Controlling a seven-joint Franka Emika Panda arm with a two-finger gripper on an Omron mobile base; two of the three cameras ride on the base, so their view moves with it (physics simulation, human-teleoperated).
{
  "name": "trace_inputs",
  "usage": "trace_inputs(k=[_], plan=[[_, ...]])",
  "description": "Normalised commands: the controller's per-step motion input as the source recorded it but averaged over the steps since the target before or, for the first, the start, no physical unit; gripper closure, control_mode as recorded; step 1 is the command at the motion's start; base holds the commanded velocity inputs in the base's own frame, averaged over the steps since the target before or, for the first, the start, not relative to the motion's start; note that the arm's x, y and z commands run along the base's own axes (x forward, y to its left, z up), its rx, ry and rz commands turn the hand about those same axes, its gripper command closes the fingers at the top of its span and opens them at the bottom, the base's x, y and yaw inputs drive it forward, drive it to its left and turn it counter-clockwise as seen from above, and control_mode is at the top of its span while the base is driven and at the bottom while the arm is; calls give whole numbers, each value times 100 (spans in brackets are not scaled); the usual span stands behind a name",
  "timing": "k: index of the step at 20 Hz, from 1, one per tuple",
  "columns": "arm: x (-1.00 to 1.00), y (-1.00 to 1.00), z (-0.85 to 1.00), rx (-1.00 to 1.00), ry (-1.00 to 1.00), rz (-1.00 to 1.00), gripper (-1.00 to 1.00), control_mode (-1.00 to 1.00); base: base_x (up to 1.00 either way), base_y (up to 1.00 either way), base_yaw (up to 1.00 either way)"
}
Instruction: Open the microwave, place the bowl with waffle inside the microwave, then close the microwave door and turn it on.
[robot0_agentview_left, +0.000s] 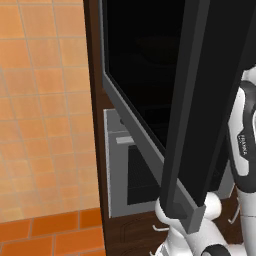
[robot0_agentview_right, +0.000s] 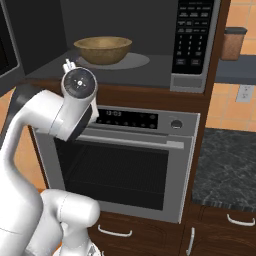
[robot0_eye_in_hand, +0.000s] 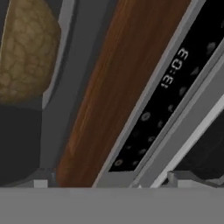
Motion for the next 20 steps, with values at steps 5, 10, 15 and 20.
trace_inputs(k=[5, 10, 15, 20], plan=[[-27, 64, -19, -32, -26, 6, -100, -100, 0, 0, 0], [0, 57, -35, -35, -27, 0, -100, -100, 0, 0, 0], [14, 19, -18, -25, -22, 0, -100, -100, 0, 0, 0], [-8, 33, -14, -27, -29, 0, -100, -100, 0, 0, 0]])
